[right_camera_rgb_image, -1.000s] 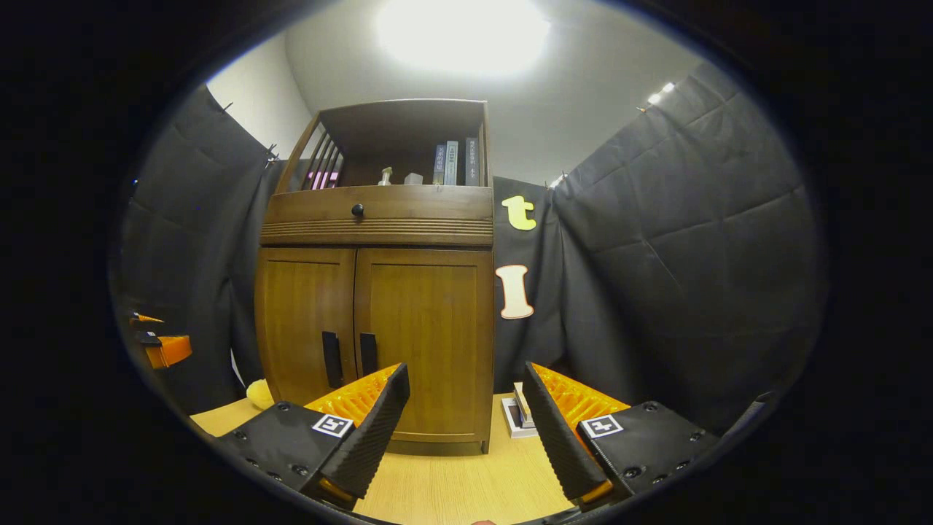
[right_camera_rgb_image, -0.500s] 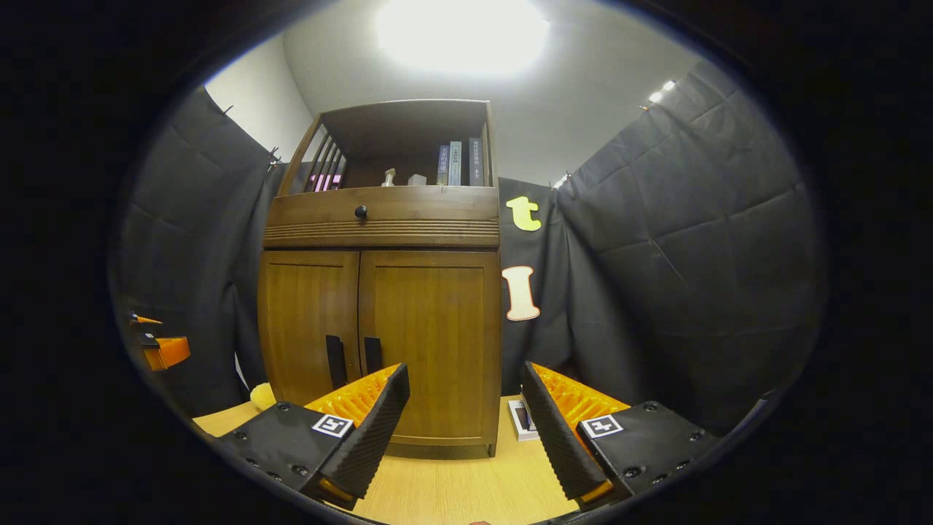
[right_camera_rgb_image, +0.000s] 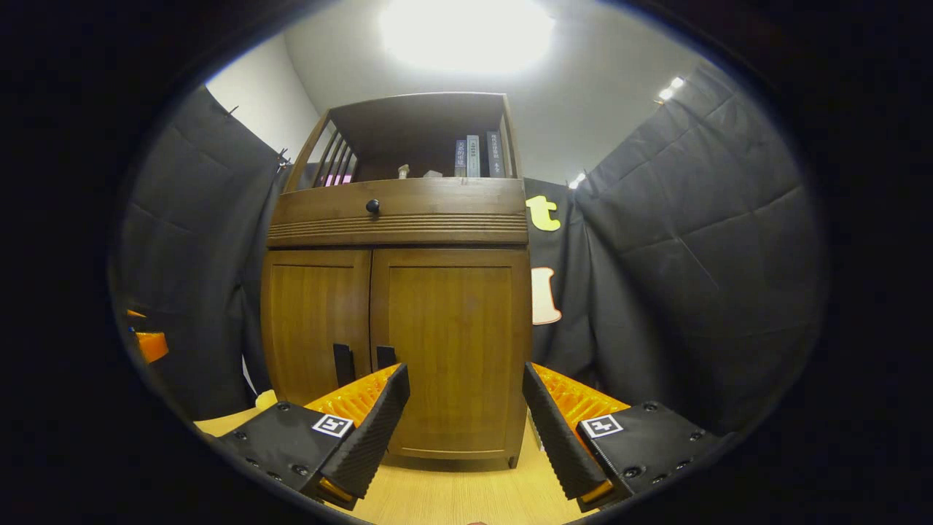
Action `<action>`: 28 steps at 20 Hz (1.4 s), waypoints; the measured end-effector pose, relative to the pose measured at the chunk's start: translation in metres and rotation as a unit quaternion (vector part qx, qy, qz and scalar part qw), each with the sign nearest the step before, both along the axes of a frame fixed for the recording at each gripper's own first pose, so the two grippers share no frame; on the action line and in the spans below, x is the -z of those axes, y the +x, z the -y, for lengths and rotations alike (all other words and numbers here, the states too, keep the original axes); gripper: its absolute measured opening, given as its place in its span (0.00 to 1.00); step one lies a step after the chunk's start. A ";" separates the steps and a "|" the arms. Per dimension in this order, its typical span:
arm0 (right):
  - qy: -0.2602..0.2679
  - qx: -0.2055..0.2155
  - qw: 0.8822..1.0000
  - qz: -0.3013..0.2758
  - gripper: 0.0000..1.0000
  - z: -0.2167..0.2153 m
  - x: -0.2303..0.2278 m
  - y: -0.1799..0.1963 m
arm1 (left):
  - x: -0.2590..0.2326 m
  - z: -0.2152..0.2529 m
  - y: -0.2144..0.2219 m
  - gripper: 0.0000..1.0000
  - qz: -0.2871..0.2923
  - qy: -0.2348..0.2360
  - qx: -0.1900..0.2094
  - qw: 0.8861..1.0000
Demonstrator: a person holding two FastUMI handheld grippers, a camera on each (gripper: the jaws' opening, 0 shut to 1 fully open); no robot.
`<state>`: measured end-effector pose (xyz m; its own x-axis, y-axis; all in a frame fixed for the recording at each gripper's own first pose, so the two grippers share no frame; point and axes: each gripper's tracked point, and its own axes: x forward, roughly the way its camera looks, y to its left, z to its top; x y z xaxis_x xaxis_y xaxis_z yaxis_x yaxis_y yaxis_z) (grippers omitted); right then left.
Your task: Open the right door of the double-door shoe cabinet with the right hand, and open the left door with the left hand.
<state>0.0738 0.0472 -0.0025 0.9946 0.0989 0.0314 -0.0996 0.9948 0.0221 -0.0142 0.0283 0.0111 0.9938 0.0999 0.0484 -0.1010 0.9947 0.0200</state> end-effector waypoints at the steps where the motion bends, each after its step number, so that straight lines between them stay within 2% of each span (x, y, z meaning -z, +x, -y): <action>1: -0.001 -0.004 1.000 0.003 0.97 -0.005 0.000 0.006 | 0.000 -0.002 -0.003 0.96 0.000 0.001 -0.004 1.000; 13: 0.009 -0.043 0.999 -0.005 0.96 -0.068 0.022 0.083 | 0.006 -0.040 -0.024 0.94 -0.015 -0.003 -0.059 0.998; 19: 0.023 -0.053 0.998 -0.024 0.98 -0.091 0.040 0.117 | 0.010 -0.062 -0.037 0.96 -0.019 -0.003 -0.091 0.996; 25: 0.018 -0.061 0.997 -0.052 0.98 -0.110 0.068 0.143 | 0.009 -0.075 -0.047 0.94 -0.023 0.002 -0.116 0.993; 28: 0.012 -0.066 0.996 -0.065 0.98 -0.118 0.081 0.154 | 0.007 -0.080 -0.051 0.96 -0.023 0.003 -0.125 0.992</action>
<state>0.2282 0.1654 -0.0834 0.9688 0.2293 -0.0935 -0.2238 0.9724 0.0665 -0.0649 0.1082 0.0042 0.9392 0.3434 0.0049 -0.3434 0.9385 0.0371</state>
